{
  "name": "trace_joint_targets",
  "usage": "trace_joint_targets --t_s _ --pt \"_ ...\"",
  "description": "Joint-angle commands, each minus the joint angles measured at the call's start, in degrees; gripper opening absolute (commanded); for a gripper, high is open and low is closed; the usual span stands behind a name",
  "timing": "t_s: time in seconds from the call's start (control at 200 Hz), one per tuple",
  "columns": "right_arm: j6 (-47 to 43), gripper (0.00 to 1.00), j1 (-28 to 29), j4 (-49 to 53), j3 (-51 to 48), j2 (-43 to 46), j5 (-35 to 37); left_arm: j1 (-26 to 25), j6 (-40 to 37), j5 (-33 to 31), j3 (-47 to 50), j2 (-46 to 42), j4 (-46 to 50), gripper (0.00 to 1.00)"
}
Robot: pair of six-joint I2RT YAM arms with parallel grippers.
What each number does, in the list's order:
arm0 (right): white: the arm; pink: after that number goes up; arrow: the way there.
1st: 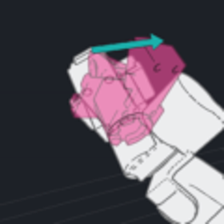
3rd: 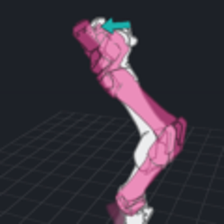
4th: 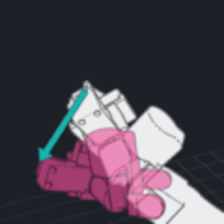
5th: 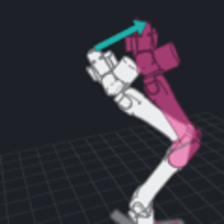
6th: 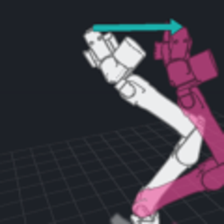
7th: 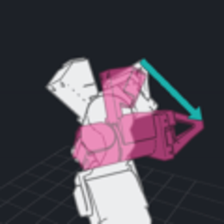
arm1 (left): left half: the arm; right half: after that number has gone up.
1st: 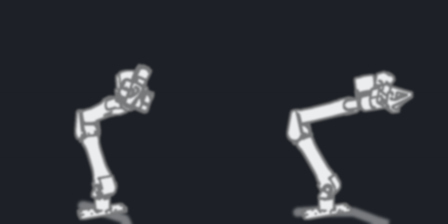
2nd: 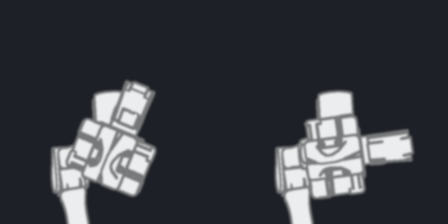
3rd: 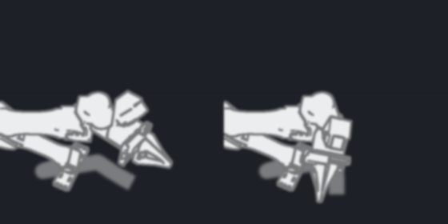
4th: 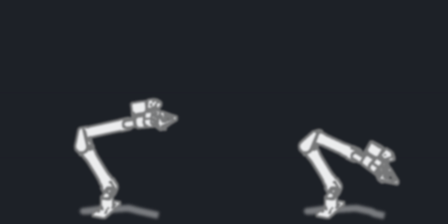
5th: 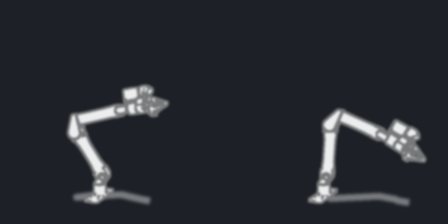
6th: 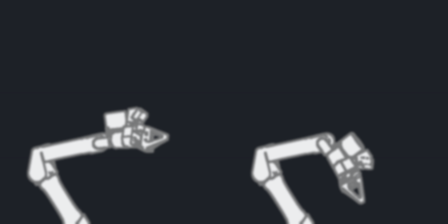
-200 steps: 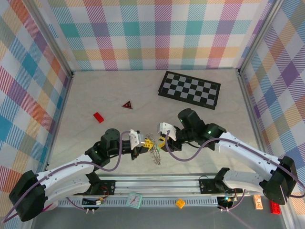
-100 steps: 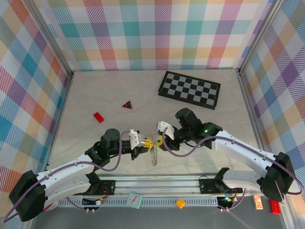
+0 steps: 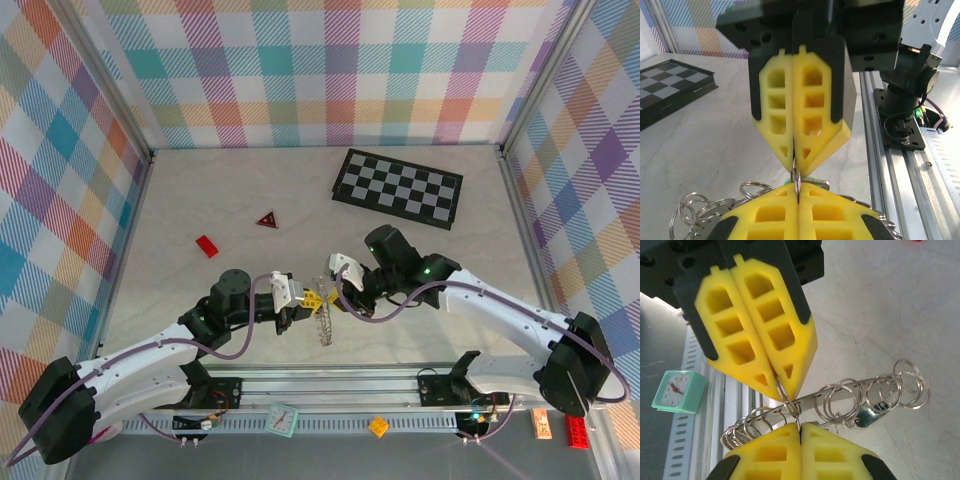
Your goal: Put the keys on the keyring
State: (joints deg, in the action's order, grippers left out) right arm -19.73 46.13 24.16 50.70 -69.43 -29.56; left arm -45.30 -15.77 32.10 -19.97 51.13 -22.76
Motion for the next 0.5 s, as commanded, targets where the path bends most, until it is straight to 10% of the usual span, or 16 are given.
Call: trace_joint_targets --t_s 0.0,0.495 --pt "-0.5 0.00 -1.3 0.9 1.5 -3.0 -2.2 -0.5 1.2 3.3 0.2 -0.4 -6.6 0.00" --pt "-3.7 0.29 -1.6 -13.1 -8.1 7.1 -0.4 -0.5 1.9 2.7 1.3 1.8 -9.6 0.00"
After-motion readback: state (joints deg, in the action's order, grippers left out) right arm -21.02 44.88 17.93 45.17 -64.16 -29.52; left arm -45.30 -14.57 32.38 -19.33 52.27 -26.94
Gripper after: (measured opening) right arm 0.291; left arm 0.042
